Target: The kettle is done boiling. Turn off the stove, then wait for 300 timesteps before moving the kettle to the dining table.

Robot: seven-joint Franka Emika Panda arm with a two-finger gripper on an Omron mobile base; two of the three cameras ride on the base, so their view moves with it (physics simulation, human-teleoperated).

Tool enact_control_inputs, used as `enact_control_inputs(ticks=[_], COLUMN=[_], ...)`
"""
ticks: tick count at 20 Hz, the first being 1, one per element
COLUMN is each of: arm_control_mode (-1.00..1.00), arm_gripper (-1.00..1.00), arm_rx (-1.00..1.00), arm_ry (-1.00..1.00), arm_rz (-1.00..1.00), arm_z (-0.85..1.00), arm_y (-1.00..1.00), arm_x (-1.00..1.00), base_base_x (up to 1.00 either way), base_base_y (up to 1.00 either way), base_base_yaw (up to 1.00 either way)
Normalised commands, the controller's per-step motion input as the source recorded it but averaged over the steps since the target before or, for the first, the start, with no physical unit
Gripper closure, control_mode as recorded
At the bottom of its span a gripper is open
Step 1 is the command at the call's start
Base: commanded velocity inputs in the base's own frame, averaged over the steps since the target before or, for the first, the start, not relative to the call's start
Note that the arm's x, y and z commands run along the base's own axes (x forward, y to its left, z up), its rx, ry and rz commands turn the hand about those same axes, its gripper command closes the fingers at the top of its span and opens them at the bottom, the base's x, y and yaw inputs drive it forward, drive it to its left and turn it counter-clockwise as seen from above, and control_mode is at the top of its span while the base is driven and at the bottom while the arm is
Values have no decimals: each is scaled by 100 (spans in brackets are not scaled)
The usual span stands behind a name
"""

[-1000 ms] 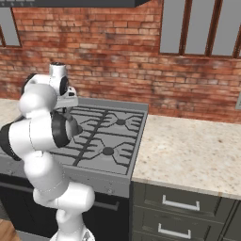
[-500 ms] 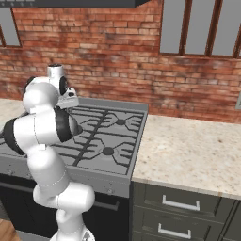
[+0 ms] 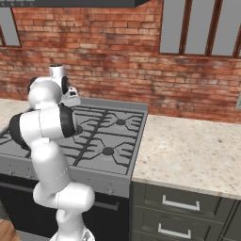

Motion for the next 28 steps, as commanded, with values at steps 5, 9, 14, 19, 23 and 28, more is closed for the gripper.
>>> enact_control_inputs(ticks=[5, 9, 14, 19, 23, 28], arm_control_mode=[-100, -100, -100, -100, -100, -100], arm_gripper=[-100, -100, -100, 100, 100, 100], arm_rx=[0, -2, -2, 0, 0, 0], arm_ry=[3, 1, 1, 0, 1, 2], arm_rz=[0, 0, 0, 0, 0, 0], arm_z=[-7, -7, -5, -9, -7, -3], arm_y=[5, 26, 19, 11, 0, 0], arm_x=[21, 14, 7, 10, 0, 0], base_base_x=[0, 0, 0, 0, 0, 0], base_base_y=[0, 0, 0, 0, 0, 0], base_base_yaw=[0, 0, 0, 0, 0, 0])
